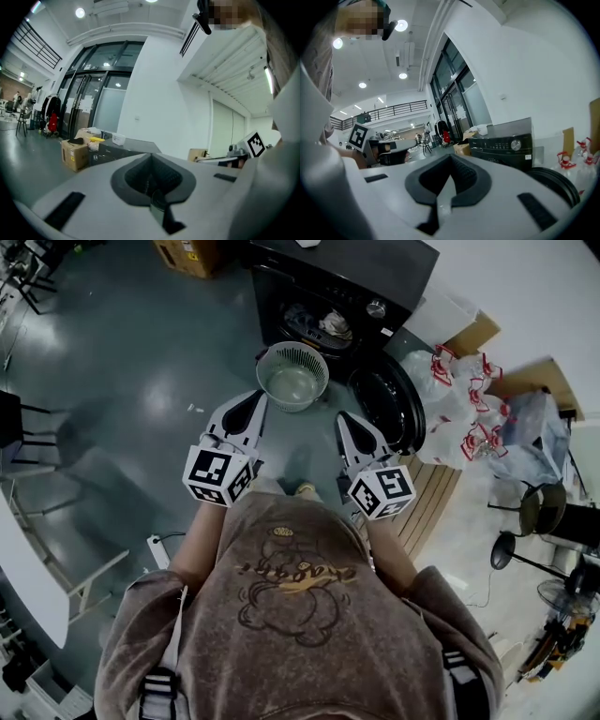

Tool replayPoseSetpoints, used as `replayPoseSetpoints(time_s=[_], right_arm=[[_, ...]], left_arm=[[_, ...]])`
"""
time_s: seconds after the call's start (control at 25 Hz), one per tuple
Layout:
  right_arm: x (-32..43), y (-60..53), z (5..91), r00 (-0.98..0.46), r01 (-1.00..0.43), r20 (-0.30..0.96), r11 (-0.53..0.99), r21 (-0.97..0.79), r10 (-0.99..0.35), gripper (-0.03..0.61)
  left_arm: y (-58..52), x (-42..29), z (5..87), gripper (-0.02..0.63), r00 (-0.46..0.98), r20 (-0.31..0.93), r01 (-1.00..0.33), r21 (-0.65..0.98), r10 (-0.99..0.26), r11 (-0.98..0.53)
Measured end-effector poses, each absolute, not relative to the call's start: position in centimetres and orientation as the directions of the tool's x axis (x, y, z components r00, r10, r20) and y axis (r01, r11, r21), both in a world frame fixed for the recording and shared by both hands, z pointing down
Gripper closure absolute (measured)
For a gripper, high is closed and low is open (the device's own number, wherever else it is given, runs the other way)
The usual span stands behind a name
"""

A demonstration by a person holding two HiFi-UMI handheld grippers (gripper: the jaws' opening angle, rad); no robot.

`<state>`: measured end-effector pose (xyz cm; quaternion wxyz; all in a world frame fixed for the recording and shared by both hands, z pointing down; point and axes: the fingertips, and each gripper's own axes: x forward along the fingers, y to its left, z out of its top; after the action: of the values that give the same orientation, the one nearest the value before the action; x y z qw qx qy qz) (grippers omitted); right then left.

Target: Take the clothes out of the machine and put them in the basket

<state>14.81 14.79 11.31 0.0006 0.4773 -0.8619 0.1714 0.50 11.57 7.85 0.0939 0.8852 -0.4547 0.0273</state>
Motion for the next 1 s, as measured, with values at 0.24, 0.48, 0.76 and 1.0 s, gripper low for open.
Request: replayPoseSetpoints(time_s=[0.24,0.48,0.76,1.0], right_arm=[[15.5,12.5,12.1,-0.531,-0.831,0.174,0.469,-0.297,-0.830,0.584],[14.2,6.9,13.2,-0.501,-0.848,0.185,0.436,-0.302,-0.845,0.584],[11.3,-3.7,15.3,-0.447,-0.872,0.204,0.373,-0.317,-0.871,0.584],[9.8,-12.2,16.9,-0.389,-0.896,0.211,0.315,-0.311,-0.897,0.584]], left_arm=[[8.6,0.5,8.6,0.611,0.584,0.142,-0.811,0.136,-0.799,-0.568],[2.0,-0.4,10.0,0.611,0.623,0.144,-0.782,0.142,-0.769,-0.607],[-9.2,-2.5,11.7,0.611,0.692,0.165,-0.722,0.148,-0.703,-0.675],[-18.0,-3.6,13.6,0.611,0.748,0.176,-0.663,0.155,-0.640,-0.732]])
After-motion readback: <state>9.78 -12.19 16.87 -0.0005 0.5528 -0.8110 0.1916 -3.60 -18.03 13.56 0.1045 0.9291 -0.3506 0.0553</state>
